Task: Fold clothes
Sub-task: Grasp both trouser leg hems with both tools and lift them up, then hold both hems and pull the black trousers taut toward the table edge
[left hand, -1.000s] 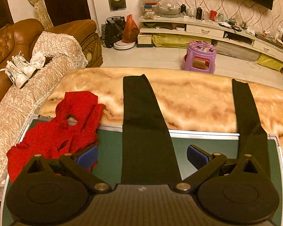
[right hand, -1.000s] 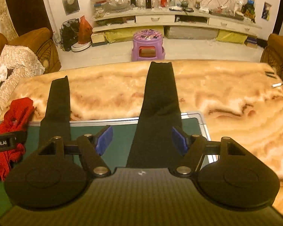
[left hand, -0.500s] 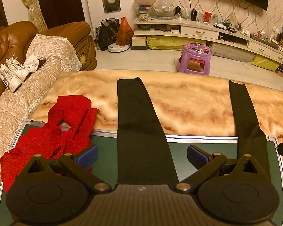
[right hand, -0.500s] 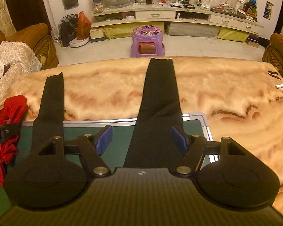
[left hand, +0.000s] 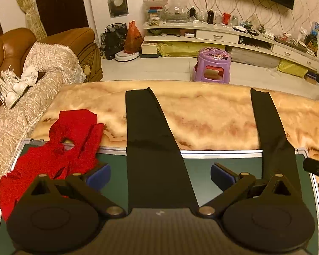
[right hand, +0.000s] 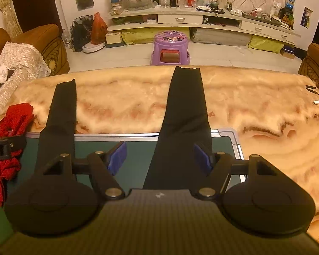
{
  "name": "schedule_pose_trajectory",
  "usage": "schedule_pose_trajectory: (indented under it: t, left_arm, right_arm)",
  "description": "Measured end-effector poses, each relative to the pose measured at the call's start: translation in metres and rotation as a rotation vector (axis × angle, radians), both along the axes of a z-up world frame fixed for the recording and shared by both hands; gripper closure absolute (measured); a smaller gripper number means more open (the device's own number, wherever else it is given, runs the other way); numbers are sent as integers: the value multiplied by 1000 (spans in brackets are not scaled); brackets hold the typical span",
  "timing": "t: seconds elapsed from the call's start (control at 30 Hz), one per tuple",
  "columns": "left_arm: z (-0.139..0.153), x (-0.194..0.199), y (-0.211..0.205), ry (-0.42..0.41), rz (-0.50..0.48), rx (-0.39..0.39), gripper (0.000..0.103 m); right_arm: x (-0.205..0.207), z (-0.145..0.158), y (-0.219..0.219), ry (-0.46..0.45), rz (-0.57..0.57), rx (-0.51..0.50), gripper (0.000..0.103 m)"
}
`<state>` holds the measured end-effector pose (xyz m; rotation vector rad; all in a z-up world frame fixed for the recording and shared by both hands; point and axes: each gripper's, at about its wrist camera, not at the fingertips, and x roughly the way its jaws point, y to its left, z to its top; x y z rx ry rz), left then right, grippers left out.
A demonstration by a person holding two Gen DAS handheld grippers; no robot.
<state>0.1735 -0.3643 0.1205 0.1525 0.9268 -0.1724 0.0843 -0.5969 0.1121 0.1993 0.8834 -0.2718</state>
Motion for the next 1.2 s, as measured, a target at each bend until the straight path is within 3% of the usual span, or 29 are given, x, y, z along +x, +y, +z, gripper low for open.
schedule_pose_trajectory:
  t: [0.4,1.2]
  left_arm:
    - [-11,-10,-5,35,-15,-1,0]
    - [-5,-39,-1,34,-19,-19,1]
  right_arm:
    - [-9,-1,5,-1,18,-11,26]
    - [-37,4,18,12,43,-9,26]
